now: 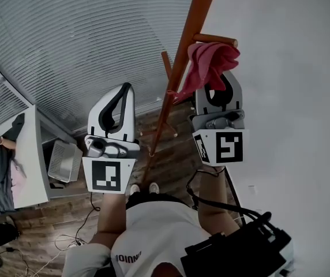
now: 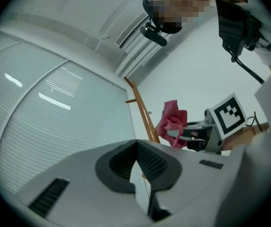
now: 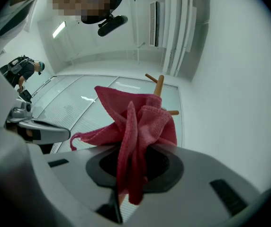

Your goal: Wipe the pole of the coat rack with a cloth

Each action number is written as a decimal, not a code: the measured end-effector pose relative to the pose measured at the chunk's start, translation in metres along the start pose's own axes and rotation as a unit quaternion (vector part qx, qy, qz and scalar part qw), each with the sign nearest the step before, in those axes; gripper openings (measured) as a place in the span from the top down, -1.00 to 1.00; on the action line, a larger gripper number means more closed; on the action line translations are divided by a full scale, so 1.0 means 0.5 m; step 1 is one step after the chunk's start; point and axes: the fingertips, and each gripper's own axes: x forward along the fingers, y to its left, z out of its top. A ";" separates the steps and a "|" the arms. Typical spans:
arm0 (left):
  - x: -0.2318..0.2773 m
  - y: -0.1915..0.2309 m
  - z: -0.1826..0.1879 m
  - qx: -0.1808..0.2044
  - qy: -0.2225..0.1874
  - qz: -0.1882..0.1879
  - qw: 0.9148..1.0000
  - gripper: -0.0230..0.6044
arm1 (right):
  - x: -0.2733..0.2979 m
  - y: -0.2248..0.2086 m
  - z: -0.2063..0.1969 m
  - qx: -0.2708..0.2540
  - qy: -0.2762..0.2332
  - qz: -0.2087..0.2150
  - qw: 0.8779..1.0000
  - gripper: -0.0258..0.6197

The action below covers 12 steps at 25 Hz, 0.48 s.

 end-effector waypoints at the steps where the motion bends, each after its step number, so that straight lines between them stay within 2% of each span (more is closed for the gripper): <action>1: 0.003 0.003 -0.002 0.000 -0.001 0.000 1.000 0.93 | 0.004 -0.002 -0.005 0.000 0.001 -0.001 1.000 0.66; 7: 0.018 0.013 -0.011 -0.008 -0.001 -0.011 1.000 0.93 | 0.016 -0.004 -0.029 0.000 0.015 -0.009 1.000 0.66; 12: 0.024 0.016 -0.022 0.006 0.009 -0.018 1.000 0.93 | 0.019 -0.003 -0.044 0.006 0.026 -0.014 1.000 0.66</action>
